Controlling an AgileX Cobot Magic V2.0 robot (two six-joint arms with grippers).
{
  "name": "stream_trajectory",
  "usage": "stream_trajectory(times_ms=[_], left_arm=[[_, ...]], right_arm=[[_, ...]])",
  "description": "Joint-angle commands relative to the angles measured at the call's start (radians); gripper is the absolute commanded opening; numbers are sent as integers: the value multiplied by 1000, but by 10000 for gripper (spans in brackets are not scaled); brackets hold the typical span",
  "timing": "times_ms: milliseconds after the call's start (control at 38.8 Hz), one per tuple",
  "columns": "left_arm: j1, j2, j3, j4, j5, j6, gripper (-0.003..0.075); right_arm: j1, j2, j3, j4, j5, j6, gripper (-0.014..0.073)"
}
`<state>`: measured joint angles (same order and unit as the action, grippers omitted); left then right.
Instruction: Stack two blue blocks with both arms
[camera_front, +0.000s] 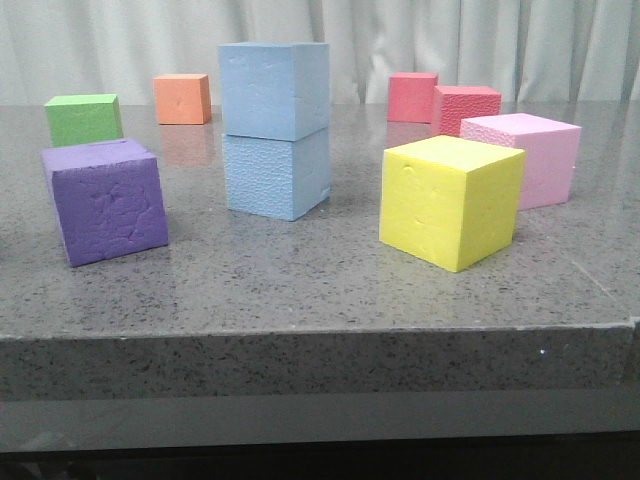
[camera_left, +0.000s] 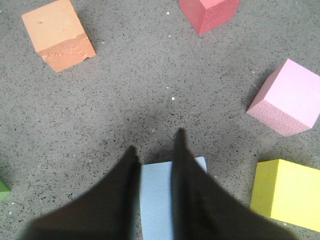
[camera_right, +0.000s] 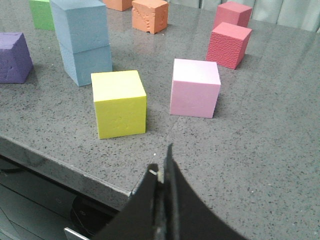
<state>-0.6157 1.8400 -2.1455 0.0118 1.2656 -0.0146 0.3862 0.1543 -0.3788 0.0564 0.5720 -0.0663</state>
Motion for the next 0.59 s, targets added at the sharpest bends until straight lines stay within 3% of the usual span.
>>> stream_trajectory(times_ms=[0,309,567], left_arm=[[-6,-74,-31,0,7,4,-20],[-6,-134,-18,2,7,4,-20],[-6,-283,134,-3,-7,4,-20]], right_arm=[[-8,10,-25,3,-70,-1,-67],[-8,10,-25,3,-70,-1,-67],[-8,10,-25,3,-69,-1,-67]])
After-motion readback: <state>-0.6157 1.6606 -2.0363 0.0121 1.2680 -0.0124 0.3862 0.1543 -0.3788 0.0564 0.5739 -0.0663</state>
